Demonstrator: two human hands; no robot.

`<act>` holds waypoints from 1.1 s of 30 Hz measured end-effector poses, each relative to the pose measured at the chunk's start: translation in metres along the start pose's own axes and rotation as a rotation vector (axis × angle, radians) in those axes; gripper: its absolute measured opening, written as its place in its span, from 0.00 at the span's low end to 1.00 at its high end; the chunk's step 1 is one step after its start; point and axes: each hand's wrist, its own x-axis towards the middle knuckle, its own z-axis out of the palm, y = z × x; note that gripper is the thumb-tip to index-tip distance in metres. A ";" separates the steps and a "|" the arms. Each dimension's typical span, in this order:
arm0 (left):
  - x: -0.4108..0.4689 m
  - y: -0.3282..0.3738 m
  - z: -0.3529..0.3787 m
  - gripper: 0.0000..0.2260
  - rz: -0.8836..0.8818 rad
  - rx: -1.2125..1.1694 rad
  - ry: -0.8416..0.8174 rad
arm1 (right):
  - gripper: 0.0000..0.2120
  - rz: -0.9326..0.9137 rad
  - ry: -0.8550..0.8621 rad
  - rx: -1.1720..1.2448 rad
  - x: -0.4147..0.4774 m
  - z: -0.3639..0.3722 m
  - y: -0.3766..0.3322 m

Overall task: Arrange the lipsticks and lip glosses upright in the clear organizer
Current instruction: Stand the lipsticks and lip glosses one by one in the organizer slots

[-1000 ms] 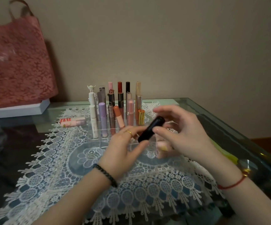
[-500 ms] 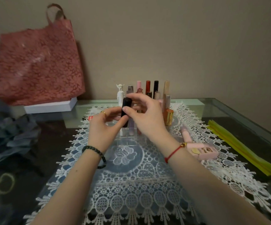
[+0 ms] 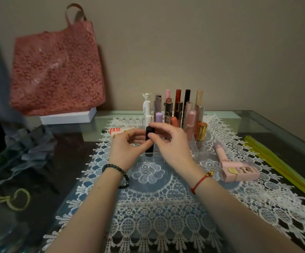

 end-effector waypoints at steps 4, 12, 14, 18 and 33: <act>0.000 -0.002 0.000 0.10 -0.003 0.007 0.001 | 0.13 -0.008 -0.018 -0.016 -0.001 0.000 0.003; 0.000 -0.005 0.000 0.12 0.012 0.022 0.000 | 0.12 -0.035 -0.018 -0.024 -0.002 0.001 0.006; 0.000 -0.004 0.000 0.13 0.020 0.024 0.000 | 0.12 -0.037 -0.022 -0.030 -0.002 0.002 0.009; -0.002 -0.003 0.000 0.14 0.036 0.028 -0.004 | 0.12 -0.028 -0.029 -0.039 -0.002 0.002 0.009; -0.006 0.018 0.004 0.12 0.241 0.030 0.270 | 0.10 -0.072 0.156 0.079 0.000 -0.044 -0.021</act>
